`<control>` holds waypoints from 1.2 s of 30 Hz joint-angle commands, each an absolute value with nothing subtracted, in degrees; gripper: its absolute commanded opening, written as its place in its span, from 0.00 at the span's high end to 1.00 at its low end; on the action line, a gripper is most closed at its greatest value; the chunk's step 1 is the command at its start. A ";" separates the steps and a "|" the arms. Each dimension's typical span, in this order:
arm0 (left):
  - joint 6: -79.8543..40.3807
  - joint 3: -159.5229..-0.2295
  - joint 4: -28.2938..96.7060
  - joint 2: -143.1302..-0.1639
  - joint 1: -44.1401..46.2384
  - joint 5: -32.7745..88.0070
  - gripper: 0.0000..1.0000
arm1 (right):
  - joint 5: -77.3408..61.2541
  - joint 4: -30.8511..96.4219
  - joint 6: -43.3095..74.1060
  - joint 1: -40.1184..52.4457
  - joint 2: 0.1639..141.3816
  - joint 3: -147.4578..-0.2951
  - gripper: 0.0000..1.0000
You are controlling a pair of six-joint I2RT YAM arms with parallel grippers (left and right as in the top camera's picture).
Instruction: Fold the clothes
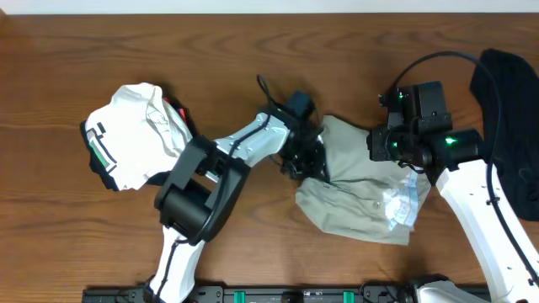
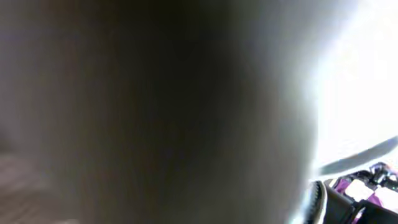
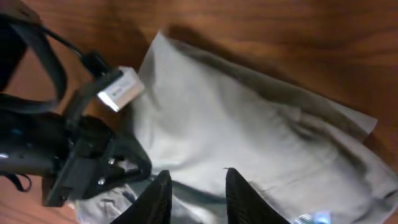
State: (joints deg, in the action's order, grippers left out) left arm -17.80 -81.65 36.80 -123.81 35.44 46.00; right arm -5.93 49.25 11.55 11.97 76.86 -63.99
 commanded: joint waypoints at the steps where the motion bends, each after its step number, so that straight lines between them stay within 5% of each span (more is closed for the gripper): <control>1: -16.32 -82.21 37.76 -123.96 34.98 46.13 0.94 | -4.89 49.32 12.21 11.53 76.95 -63.99 0.73; 10: -16.56 -82.87 41.78 -105.47 26.33 38.04 0.94 | -2.79 51.27 12.19 11.51 76.95 -63.99 0.73; 19: -14.04 -82.85 48.49 -83.26 0.78 32.25 0.94 | -2.81 50.22 13.30 11.53 76.95 -63.99 0.73; 25: -10.31 -81.87 54.63 -84.14 -18.57 29.06 0.94 | -2.81 49.52 14.35 11.53 76.95 -63.99 0.73; 32: -9.69 -80.79 55.02 -89.54 -30.52 17.91 0.92 | -2.83 49.63 14.90 11.53 76.93 -63.99 0.75; 34: -9.69 -80.79 55.00 -90.74 -32.34 16.58 0.82 | -2.83 49.76 15.44 11.53 76.93 -63.99 0.75; 36: -10.17 -80.79 55.07 -91.31 -33.56 16.58 0.48 | -2.85 49.78 15.44 11.53 76.93 -63.99 0.75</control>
